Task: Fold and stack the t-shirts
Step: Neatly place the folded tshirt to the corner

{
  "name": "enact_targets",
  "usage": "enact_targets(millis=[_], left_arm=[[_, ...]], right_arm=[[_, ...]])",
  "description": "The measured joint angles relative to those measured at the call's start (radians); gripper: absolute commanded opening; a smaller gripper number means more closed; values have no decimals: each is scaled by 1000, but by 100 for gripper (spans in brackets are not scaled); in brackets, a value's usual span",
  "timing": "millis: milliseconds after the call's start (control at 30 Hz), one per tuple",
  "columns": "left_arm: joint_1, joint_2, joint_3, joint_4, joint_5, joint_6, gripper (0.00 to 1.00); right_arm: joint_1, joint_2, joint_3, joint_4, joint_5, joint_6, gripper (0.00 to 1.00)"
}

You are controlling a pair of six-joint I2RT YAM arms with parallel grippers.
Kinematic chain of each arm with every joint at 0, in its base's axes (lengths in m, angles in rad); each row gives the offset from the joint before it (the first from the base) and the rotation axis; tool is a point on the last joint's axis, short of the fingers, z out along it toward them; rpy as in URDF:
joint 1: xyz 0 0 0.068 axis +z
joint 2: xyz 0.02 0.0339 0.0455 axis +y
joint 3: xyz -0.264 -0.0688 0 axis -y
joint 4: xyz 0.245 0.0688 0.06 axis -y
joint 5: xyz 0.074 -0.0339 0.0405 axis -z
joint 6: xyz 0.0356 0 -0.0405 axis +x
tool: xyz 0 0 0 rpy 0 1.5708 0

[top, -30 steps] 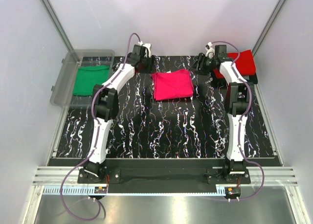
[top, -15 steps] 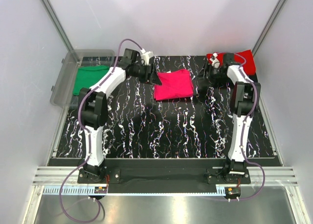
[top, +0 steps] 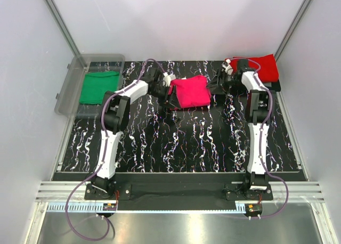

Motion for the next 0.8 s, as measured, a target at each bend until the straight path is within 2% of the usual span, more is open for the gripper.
enact_targets(millis=[167, 400, 500, 633, 800], left_arm=[[2, 19, 12, 1, 0, -3, 68], [2, 27, 35, 13, -1, -13, 68], [2, 41, 39, 22, 0, -23, 68], [2, 51, 43, 27, 10, -34, 68], [2, 51, 44, 27, 10, -34, 67]], right_arm=[[32, 54, 82, 2, -13, 40, 75], [83, 57, 87, 2, 8, 72, 73], [96, 60, 92, 1, 15, 75, 69], [101, 65, 95, -2, 34, 79, 56], [104, 72, 95, -10, 76, 69, 28]])
